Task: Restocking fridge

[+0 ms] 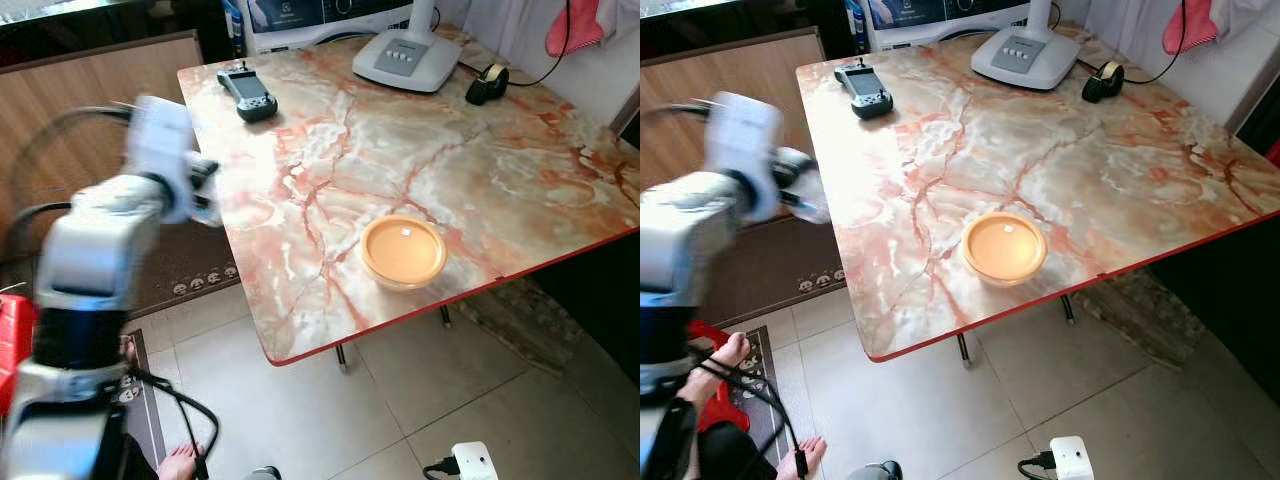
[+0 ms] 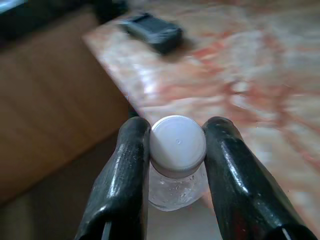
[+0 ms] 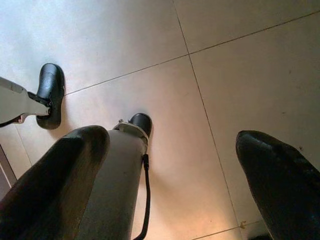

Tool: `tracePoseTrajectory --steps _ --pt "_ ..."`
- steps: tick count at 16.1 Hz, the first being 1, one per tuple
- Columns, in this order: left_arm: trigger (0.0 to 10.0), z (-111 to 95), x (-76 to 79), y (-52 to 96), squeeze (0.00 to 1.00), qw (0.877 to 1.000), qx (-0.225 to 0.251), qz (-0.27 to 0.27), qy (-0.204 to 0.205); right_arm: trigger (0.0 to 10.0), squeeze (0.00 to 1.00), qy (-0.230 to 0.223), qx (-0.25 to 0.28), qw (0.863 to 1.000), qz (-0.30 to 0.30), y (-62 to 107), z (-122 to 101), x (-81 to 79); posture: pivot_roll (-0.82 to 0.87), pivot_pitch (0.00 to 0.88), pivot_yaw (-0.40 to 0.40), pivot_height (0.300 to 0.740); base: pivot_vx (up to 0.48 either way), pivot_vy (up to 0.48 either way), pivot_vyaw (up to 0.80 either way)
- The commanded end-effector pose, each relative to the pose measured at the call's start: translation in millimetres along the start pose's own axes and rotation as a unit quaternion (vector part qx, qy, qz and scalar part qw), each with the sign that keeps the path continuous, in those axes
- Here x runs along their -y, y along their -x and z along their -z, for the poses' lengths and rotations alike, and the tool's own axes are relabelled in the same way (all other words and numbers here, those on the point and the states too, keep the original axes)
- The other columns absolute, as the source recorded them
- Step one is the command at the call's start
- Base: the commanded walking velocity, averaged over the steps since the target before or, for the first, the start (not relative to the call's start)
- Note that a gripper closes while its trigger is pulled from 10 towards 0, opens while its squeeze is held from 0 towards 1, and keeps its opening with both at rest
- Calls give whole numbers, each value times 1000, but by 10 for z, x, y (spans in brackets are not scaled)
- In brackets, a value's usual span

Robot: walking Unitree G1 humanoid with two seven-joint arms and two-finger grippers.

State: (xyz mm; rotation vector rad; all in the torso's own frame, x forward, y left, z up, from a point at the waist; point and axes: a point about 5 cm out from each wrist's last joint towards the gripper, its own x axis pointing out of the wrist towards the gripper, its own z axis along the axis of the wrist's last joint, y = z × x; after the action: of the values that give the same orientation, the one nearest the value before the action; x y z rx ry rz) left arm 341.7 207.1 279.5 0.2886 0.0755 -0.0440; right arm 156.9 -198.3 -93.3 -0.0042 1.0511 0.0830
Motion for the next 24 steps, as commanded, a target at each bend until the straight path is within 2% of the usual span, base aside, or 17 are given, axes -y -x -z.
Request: tracePoseTrajectory --steps 1,2,3,4,5,6,7,9,10,12,14,16,20,22,24 --pt "10000 310 -230 89 0 997 -35 -68 4 10000 0 -7 -14 1000 3 16 83 22 227 133 -27 740 0 0 0" --pt "10000 519 -351 166 0 993 -54 -104 19 10000 0 -5 -14 1000 2 17 80 29 231 134 -30 740 0 0 0" --pt "10000 850 -471 266 0 985 -78 -148 30 10000 0 -1 -15 1000 1 18 73 40 236 136 -34 740 0 0 0" --pt "10000 954 -505 297 0 982 -81 -164 37 10000 0 0 -15 1000 2 19 71 44 232 135 -37 740 0 0 0" --pt "10000 1282 -541 384 0 974 -94 -195 68 10000 0 3 -15 1000 2 21 67 55 227 131 -40 740 0 0 0" --pt "10000 1459 -533 431 0 970 -105 -203 78 10000 0 4 -15 1000 2 22 66 61 223 129 -40 740 0 0 0" --pt "10000 1752 -478 511 0 966 -128 -209 78 10000 0 3 -14 1000 2 23 64 68 218 129 -43 740 0 0 0" --pt "10000 2114 -340 615 0 963 -157 -205 80 10000 0 2 -14 1000 3 23 62 68 206 128 -43 740 0 0 0" --pt "10000 2186 -305 635 0 963 -163 -201 74 10000 0 1 -13 1000 3 24 63 68 206 128 -43 740 0 0 0" --pt "10000 2495 -95 712 0 967 -185 -164 65 10000 0 0 -13 1000 3 23 65 64 202 125 -42 740 0 0 0" --pt "10000 2630 3 731 0 969 -188 -147 64 10000 0 -2 -13 1000 2 23 69 59 202 122 -40 740 0 0 0" --pt "10000 2814 116 772 0 968 -216 -122 46 10000 0 -4 -12 1000 2 23 72 55 198 119 -39 740 0 0 0" --pt "10000 3149 350 931 0 955 -282 -87 37 10000 0 -10 -10 1000 3 26 91 53 187 109 -37 740 0 0 0" --pt "10000 3312 471 1054 0 944 -321 -73 35 10000 0 -12 -11 1000 5 29 102 58 175 104 -40 740 0 0 0" --pt "10000 3413 561 1150 0 935 -345 -68 51 10000 0 -15 -9 1000 7 31 102 64 172 110 -43 740 0 0 0"
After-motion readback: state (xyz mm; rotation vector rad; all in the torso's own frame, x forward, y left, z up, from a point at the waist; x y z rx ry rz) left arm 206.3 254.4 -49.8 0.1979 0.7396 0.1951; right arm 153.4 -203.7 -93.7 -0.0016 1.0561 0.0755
